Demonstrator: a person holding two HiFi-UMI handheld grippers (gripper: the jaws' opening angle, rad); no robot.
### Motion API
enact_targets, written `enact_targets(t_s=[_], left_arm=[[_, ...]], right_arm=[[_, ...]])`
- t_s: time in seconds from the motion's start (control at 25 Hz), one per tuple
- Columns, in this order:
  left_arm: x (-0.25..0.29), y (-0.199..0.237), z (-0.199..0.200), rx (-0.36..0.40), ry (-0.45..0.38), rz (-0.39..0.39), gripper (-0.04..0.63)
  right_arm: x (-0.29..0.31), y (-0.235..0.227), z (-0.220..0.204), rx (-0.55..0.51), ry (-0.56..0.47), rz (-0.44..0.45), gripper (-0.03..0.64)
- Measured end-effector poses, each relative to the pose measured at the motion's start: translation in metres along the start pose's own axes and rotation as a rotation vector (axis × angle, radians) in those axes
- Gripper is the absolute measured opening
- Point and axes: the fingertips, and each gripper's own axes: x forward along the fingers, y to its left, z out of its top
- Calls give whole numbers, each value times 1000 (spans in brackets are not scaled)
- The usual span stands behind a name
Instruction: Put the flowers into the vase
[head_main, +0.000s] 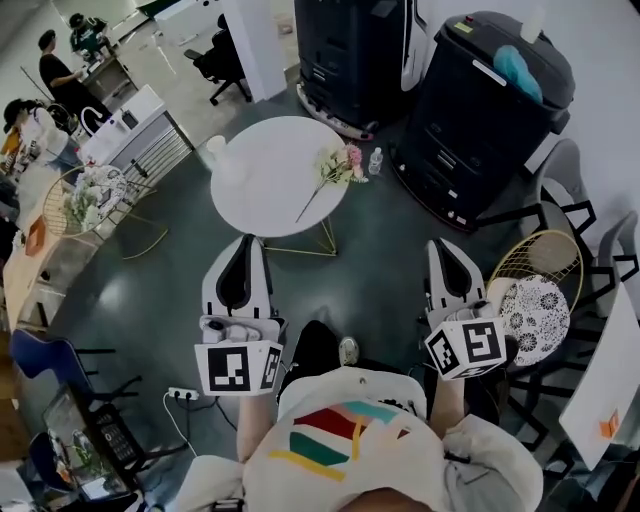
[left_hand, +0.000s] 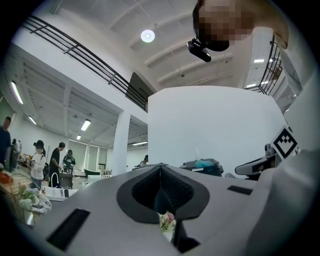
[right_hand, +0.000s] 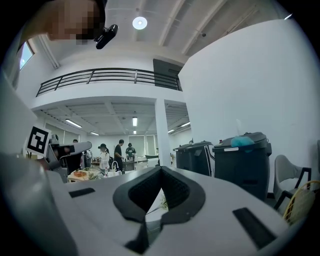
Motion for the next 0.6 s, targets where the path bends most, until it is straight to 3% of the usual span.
enact_targets(t_s=[0.36, 0.6], left_arm=[[99, 36, -56, -8, 78, -31, 9], [174, 105, -62, -136, 14, -45, 11]], right_arm=[[93, -29, -31, 5, 109, -25, 9], [202, -17, 2, -63, 78, 1, 9]])
